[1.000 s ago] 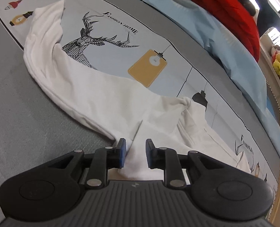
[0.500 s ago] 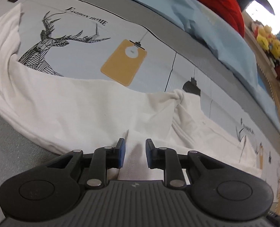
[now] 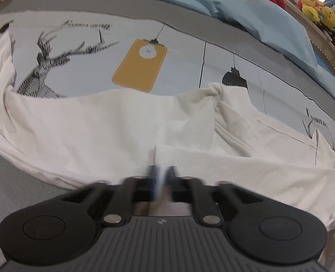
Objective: Fold small clothes
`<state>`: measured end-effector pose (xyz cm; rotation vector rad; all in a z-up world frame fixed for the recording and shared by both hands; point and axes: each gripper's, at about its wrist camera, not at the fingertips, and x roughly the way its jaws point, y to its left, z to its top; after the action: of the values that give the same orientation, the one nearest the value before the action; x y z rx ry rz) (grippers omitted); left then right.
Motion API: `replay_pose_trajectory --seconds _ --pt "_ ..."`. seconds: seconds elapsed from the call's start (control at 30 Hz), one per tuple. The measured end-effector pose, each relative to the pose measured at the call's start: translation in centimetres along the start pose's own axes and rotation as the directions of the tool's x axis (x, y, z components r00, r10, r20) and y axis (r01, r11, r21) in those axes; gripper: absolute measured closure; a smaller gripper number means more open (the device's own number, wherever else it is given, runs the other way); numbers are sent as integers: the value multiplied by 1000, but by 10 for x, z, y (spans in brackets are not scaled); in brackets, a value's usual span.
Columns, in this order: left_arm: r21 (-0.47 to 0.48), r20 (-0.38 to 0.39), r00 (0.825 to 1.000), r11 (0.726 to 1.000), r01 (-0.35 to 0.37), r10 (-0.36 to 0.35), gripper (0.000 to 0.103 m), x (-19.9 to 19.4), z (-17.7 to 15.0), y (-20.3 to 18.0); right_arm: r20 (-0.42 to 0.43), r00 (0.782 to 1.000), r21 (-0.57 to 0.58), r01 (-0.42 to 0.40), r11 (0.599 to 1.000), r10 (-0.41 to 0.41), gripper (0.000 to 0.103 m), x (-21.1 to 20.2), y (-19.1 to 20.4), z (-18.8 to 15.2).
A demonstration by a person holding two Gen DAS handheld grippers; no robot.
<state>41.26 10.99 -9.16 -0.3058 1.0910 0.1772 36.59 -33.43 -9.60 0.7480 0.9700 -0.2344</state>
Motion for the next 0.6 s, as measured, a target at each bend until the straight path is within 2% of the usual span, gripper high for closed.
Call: replay_pose_trajectory --seconds 0.13,0.2,0.27,0.33,0.4,0.47,0.53,0.6 --pt "19 118 993 1000 22 -24 99 -30 9 -7 48 998 -114 -32 993 38 57 -7 19 0" --pt "19 131 991 1000 14 -16 98 -33 12 -9 43 999 -123 -22 992 28 58 -5 20 0" --pt "3 76 997 1000 -10 10 94 -26 13 -8 -9 1000 -97 23 995 -24 58 6 13 1" --pt "13 37 999 999 -36 35 90 -24 13 -10 -75 991 -49 109 993 -112 58 20 -2 0" --pt "60 44 999 998 -1 -2 90 -31 10 -18 -95 983 3 160 987 -159 59 24 -13 0" --pt "120 24 998 991 60 -63 86 -34 4 -28 -74 985 -8 158 987 -158 59 19 -9 2" --pt "159 -32 994 981 107 -103 85 -26 -3 -36 -41 989 -42 140 989 -142 59 14 -1 2" --pt "190 -132 989 977 96 -71 85 -6 -13 -40 -44 989 -61 138 989 -141 58 16 1 -1"
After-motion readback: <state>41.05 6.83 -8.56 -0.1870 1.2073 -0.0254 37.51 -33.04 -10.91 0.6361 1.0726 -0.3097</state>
